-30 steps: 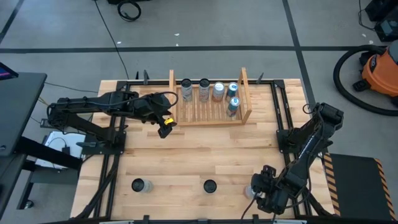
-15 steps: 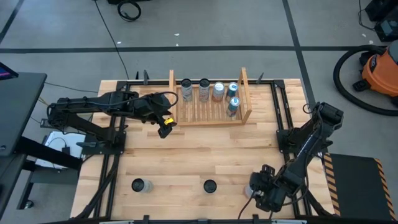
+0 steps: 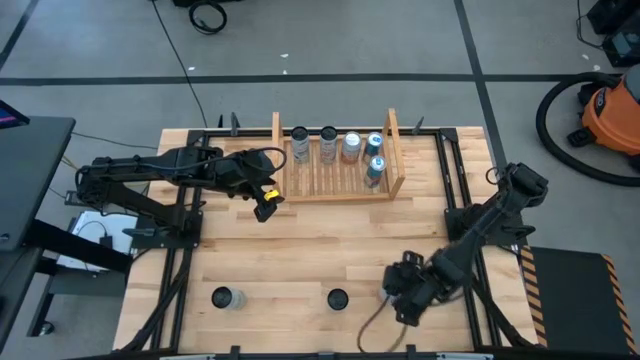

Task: Place canned beverage on shelf
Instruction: Put the pink and white soda can into the shelf

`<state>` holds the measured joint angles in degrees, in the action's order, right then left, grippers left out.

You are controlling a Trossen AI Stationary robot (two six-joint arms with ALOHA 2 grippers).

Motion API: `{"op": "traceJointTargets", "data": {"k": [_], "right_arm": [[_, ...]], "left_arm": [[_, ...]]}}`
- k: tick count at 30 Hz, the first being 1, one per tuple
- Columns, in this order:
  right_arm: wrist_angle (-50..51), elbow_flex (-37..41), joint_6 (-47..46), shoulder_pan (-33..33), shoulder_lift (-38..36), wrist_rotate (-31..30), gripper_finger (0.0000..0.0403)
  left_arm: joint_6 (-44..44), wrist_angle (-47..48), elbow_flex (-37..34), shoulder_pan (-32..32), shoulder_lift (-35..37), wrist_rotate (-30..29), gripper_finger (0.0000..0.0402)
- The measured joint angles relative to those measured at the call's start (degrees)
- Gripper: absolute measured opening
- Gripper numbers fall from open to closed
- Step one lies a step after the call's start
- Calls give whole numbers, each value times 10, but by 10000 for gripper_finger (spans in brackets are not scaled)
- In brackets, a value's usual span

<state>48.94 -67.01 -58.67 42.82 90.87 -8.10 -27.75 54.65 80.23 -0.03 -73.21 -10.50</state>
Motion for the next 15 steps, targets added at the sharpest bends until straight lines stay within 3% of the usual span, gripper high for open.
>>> {"op": "traceJointTargets", "data": {"k": [15], "right_arm": [[48, -86, 312, -269, -1, 22, 304]], "left_arm": [[49, 6, 0, -26, 0, 0, 279]]}}
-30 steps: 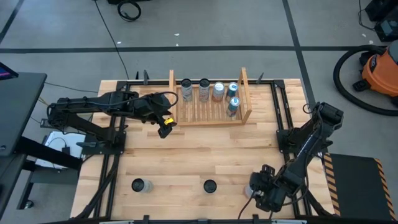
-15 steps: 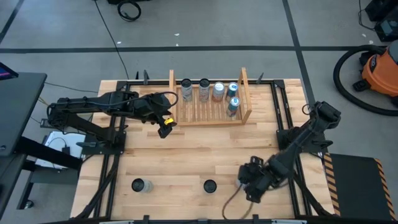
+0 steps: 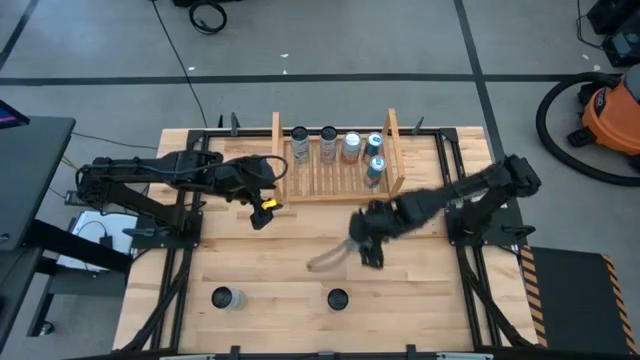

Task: Place canned beverage on shelf
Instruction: Put the pink and white soda can into the shelf

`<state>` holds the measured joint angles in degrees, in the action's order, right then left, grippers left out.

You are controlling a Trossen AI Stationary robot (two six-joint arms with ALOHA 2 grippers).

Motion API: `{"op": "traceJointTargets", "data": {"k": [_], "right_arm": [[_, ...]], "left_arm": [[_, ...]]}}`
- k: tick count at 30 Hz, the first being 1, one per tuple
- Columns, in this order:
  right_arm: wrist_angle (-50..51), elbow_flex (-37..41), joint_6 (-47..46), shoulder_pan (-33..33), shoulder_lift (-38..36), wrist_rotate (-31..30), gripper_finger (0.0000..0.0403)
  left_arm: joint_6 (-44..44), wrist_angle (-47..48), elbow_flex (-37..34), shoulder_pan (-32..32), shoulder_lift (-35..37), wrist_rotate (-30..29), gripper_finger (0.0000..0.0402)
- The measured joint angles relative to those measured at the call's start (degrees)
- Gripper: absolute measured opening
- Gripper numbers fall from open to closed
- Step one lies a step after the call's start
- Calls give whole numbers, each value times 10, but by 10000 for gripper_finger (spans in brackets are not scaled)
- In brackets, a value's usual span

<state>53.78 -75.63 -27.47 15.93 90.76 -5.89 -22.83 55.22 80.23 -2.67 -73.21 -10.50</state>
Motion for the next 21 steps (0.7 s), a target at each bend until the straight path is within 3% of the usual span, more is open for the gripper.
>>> {"op": "traceJointTargets", "data": {"k": [11, 21], "right_arm": [[34, -45, 127, -195, 0, 44, 304], [26, -50, 198, -309, 0, 55, 304]], "left_arm": [[11, 22, 0, -41, 0, 0, 279], [18, 22, 0, -44, 0, 0, 279]]}}
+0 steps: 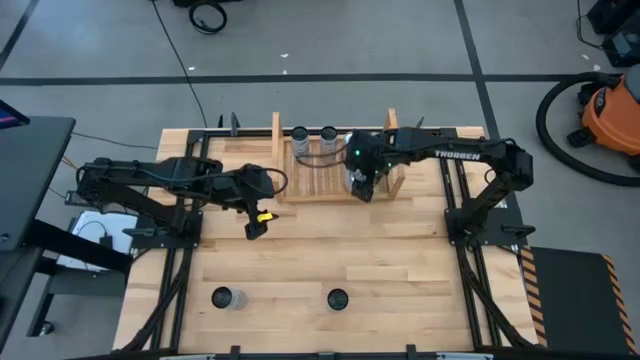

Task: Place canned beverage on shelf
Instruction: Put the pink and white soda can into the shelf

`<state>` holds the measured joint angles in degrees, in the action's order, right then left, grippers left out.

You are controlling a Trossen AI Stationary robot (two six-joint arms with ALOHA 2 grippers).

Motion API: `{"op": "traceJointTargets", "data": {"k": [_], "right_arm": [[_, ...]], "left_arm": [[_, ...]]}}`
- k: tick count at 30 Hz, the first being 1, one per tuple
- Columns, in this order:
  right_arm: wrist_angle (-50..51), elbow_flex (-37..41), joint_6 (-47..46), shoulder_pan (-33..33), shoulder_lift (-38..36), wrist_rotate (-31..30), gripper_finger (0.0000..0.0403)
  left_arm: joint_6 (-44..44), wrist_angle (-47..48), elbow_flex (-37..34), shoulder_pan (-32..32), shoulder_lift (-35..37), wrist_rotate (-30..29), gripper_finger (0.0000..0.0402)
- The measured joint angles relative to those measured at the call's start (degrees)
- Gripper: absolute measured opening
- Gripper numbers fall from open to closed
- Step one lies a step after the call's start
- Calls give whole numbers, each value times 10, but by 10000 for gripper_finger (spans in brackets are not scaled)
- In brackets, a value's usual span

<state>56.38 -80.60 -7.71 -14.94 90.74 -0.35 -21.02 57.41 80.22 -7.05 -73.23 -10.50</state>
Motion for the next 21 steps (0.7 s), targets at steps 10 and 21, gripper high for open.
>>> {"op": "traceJointTargets", "data": {"k": [10, 21], "right_arm": [[-62, 0, 28, -55, 18, 28, 304], [-45, 0, 39, -66, 62, 31, 308]], "left_arm": [[-2, 0, 0, 0, 0, 0, 279], [-3, -1, 0, 0, 0, 0, 279]]}}
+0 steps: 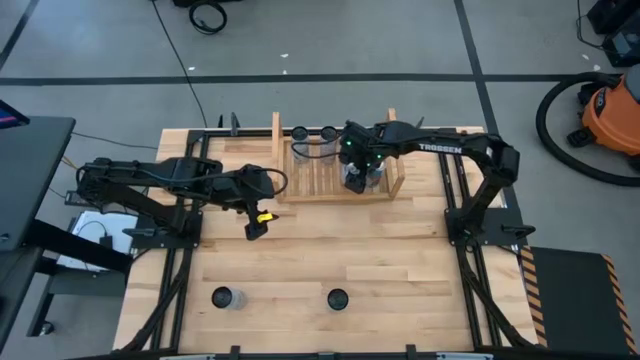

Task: Place canned beverage on shelf
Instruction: Put the pink and white soda can into the shelf

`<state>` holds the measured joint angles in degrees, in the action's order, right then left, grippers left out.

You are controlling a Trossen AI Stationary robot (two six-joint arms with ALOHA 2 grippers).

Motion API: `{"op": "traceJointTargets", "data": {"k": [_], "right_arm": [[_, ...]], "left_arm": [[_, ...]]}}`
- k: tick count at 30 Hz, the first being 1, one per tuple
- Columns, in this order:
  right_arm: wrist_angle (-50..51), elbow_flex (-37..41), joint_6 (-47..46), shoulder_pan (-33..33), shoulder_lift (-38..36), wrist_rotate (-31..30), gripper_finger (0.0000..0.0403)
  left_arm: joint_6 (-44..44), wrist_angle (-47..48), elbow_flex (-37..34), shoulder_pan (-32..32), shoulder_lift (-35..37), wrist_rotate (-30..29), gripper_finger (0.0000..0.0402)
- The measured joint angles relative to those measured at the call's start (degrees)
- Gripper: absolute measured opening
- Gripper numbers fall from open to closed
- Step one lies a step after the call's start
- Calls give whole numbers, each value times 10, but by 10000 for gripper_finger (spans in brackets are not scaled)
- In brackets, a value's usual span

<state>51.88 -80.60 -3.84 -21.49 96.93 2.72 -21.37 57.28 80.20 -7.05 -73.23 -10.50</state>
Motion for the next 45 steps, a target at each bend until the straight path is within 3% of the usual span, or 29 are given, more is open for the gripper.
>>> {"op": "traceJointTargets", "data": {"k": [19, 28, 45], "right_arm": [[-3, 0, 39, -17, 24, -16, 310], [-7, 0, 40, -42, 33, 17, 341], [-8, 0, 31, -56, 33, 31, 343]], "left_arm": [[0, 0, 0, 0, 0, 0, 279], [2, 1, 0, 0, 0, 0, 279], [21, 0, 0, 0, 0, 0, 279]]}}
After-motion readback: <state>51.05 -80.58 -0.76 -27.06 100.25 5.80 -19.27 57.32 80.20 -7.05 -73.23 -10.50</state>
